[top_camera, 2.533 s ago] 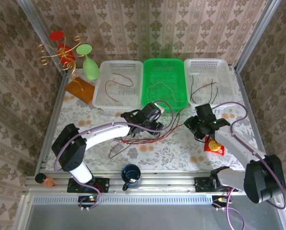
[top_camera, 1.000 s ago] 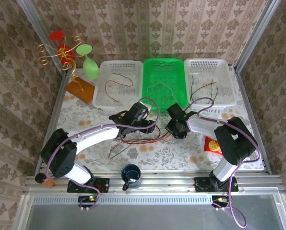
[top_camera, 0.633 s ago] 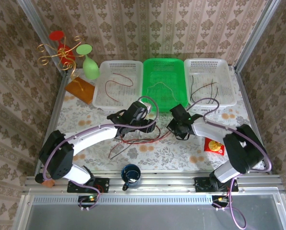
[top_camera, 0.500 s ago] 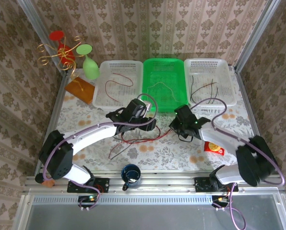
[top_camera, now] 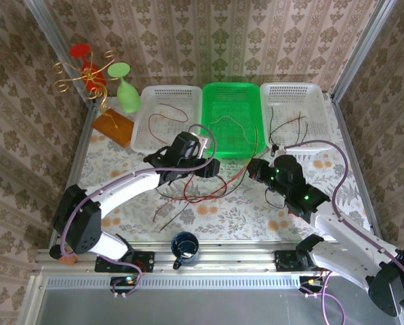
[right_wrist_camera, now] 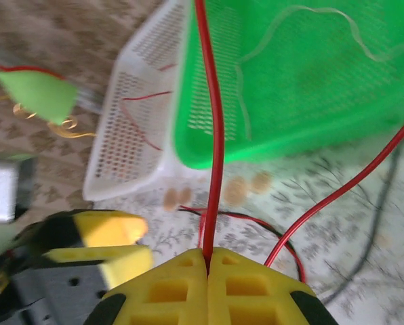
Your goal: Untangle the cables
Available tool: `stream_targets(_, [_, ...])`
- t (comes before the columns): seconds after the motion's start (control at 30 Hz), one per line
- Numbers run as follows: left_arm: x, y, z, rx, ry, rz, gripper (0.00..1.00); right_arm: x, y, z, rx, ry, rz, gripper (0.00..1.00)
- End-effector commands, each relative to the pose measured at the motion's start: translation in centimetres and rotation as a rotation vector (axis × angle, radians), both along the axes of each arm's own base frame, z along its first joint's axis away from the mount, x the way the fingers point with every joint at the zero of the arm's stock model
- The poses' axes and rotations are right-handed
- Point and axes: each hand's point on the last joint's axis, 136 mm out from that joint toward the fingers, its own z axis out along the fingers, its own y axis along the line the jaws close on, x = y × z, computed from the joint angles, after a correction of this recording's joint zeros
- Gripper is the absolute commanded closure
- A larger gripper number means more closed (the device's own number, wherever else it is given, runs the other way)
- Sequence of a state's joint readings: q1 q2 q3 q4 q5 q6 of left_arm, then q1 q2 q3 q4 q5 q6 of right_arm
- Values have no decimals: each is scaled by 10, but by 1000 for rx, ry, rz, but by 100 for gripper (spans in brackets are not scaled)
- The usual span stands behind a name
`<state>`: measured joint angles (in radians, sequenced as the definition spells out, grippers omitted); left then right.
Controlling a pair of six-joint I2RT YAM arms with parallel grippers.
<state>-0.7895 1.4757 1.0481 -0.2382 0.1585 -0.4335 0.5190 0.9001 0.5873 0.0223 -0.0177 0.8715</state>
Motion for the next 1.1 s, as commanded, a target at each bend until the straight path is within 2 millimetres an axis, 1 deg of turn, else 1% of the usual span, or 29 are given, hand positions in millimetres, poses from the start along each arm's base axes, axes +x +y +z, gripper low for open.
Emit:
stream_targets(0.0, [0,-4,27,-73,-16,-30,30,0,20,43,-12,-176,151,100])
stream_targets(0.07, [2,-3,33,-106,-14,-31,30,2,25,54,-11,-199,182,100])
stream_targets(0.23, [1,-3,60,-176,-55,-74,30,11,40,76,15,-262,244,100])
stream_targets(0.3, [2,-1,72,-222,-52,-77,30,15,46,84,26,-291,277,100])
stream_targets(0.4, [9,4,87,-326,-32,-47,29,20,56,104,79,-356,332,100])
stream_targets(0.5, [19,12,94,-437,-1,2,28,27,66,125,147,-404,391,100])
stream_targets(0.57, [24,17,97,-478,10,18,28,30,74,133,157,-424,436,100])
stream_targets(0.67, [25,17,106,-530,8,2,28,35,83,143,170,-450,483,100])
stream_targets(0.77, [23,17,115,-563,-9,-17,28,49,85,140,160,-428,460,100])
stream_targets(0.9, [20,21,127,-559,-73,-35,28,63,89,136,158,-388,443,100])
stream_targets(1.03, [14,28,136,-537,-220,-62,29,73,92,133,169,-363,434,100])
stream_targets(1.07, [11,30,141,-535,-269,-74,29,75,93,132,171,-356,428,100])
